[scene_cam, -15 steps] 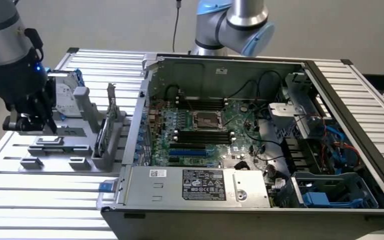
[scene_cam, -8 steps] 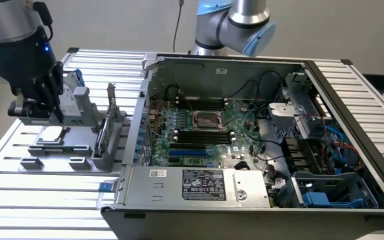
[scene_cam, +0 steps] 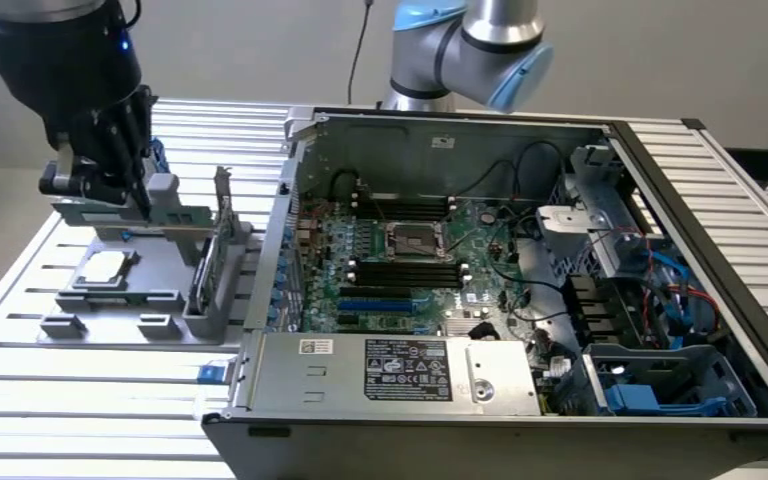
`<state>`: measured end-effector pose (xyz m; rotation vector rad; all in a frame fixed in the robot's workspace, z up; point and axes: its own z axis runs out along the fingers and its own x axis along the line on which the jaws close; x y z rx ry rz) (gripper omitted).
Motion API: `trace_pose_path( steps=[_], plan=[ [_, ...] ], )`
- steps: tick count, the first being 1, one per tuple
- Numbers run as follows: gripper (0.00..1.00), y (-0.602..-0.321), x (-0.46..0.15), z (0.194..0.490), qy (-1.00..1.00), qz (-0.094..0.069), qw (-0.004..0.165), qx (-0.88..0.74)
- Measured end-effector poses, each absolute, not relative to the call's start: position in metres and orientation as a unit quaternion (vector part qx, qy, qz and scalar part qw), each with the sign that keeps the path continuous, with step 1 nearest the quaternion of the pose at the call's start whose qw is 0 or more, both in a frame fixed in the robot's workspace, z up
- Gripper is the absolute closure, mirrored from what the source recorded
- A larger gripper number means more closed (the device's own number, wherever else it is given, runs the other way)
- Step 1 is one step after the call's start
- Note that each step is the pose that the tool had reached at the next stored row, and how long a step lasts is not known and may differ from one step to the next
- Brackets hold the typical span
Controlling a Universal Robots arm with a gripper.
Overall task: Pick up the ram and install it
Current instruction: 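Pick up the ram and move it above insertion slot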
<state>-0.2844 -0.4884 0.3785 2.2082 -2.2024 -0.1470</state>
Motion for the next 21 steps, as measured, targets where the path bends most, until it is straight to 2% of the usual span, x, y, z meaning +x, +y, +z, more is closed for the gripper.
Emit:
trace_pose_path(
  steps=[8,21],
  plan=[
    [0.86,-0.487,-0.25,0.407,-0.705,-0.047,0.01,0.707],
    [0.86,-0.473,-0.198,0.407,-0.705,-0.049,0.009,0.707]
  ],
)
